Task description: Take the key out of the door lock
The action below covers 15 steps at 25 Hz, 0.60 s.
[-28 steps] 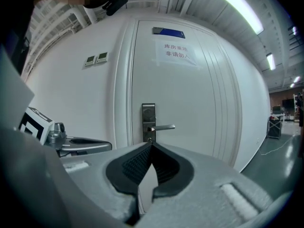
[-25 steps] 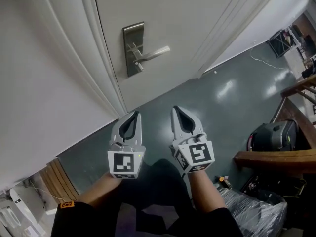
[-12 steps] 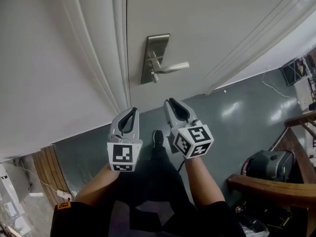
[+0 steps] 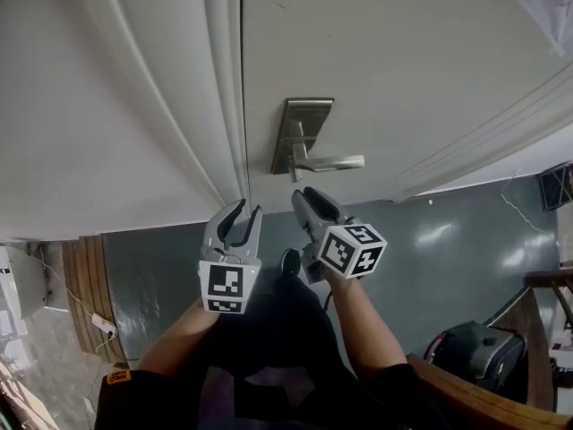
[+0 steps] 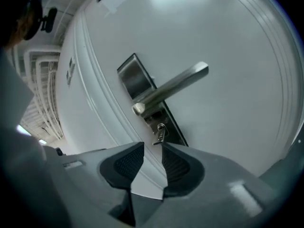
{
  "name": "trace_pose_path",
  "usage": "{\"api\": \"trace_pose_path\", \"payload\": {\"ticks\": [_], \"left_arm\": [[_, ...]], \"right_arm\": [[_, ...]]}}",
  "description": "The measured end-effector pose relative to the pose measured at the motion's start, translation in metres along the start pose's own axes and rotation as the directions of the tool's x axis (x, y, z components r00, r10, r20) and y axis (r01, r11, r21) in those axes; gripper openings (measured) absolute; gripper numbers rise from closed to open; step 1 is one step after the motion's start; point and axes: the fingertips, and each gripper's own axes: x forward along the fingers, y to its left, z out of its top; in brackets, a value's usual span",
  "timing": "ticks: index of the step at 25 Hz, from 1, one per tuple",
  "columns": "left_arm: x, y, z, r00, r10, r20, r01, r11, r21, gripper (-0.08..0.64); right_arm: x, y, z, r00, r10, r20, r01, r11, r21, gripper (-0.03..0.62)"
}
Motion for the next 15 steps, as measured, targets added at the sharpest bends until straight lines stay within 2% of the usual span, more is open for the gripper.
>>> {"api": "trace_pose_path", "payload": {"ticks": [6,10,15], "left_arm": [[0.011,0.004,-0.002,0.998,0.059,-0.002,-0.059,0.998,0.001,0.107],[0.011,0.008,-0.003,0.996,0.088,0.004,-0.088,0.996,-0.015,0.063],[0.014,0.009,-0.008,0.995,0.102,-0.001,-0.102,0.994,-0.026,0.057]], "right_arm": [[0.020,-0.013,0.003,0.994,0.109,0.006,-0.109,0.976,0.187,0.115],[0.028,-0.009,0.006,0.985,0.171,0.015,-0.169,0.955,0.244,0.115],[0.037,-0.008,0.007,0.972,0.234,0.025,-0.229,0.916,0.328,0.112]]}}
